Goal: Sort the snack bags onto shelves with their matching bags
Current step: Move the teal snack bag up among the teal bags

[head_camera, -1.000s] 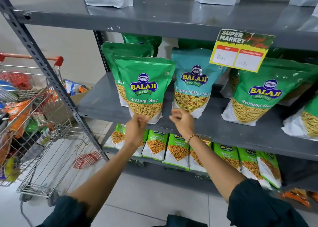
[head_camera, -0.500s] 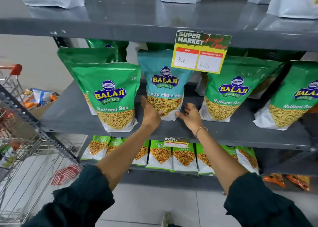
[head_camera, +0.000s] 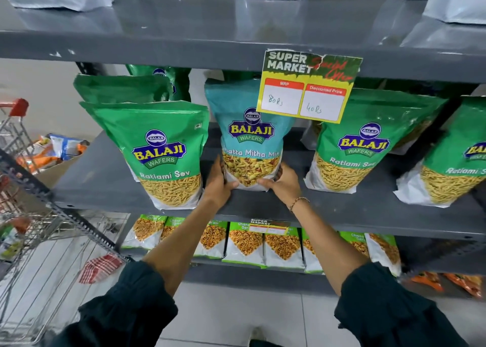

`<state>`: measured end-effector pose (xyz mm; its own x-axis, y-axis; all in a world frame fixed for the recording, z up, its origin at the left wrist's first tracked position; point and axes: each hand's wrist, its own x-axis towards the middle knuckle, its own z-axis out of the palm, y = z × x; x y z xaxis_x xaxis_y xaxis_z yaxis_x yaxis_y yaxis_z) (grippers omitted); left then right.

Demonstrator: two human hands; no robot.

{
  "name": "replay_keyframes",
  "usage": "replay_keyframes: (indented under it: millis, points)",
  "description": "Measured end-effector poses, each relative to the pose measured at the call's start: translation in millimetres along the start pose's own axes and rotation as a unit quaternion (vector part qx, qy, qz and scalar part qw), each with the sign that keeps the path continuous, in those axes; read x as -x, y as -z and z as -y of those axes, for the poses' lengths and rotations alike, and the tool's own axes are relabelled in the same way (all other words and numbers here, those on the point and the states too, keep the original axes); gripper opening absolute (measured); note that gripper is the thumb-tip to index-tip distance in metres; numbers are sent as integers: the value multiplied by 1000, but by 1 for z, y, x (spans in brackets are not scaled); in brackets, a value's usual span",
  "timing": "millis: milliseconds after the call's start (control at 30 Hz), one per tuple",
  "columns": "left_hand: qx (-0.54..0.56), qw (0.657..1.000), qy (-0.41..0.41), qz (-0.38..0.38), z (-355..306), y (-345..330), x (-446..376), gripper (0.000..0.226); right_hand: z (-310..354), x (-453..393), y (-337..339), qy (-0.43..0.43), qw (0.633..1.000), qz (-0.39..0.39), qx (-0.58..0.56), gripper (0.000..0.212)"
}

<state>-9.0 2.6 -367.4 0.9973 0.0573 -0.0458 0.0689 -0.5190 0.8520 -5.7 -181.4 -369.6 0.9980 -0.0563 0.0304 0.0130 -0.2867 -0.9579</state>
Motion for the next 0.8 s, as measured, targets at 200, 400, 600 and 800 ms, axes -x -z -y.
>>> replay_keyframes:
  millis: [200, 400, 600, 800]
  points:
    - [-58, 998, -18, 30, -7, 4, 14, 64, -5, 26, 13, -8, 999, -22, -29, 54]
    - [-28, 997, -45, 63, -24, 4, 64, 61, 2, 77, 26, 1, 996, -62, -60, 55]
    - [1, 992, -102, 75, -37, 28, 123, 67, 27, 143, 31, 30, 991, -95, -87, 58]
    - [-14, 984, -162, 69, -71, 71, 158, 64, 88, 185, 46, 77, 989, -83, -90, 50]
